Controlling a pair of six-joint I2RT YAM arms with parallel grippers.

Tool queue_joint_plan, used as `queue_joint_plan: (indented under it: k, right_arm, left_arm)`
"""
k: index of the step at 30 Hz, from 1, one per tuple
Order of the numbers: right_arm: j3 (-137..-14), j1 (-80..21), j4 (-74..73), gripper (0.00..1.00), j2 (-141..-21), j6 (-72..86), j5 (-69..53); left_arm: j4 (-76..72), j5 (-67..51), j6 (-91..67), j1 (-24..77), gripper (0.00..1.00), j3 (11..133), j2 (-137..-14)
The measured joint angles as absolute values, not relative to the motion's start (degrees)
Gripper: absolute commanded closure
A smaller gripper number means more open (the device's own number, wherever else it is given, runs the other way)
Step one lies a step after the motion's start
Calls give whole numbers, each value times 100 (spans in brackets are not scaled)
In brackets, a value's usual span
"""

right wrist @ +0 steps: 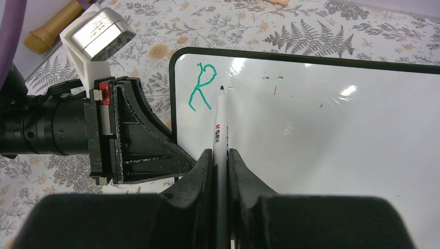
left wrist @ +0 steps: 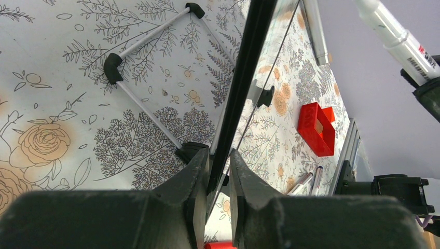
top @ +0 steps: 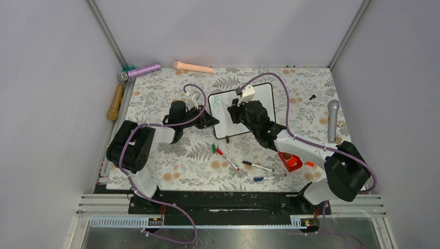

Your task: Write a sentence on the whiteboard

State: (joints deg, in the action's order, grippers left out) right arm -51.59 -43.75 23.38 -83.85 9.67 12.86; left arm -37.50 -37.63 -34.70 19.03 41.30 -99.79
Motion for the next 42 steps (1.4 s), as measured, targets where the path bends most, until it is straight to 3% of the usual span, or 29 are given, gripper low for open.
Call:
queue_joint_plan:
  k: [42]
  right_arm:
    - [-5553,-4342,2045,100,-8729,856,1406]
  left_arm:
    - [-3693,-3754,-3439,1909,84,4158,-9979]
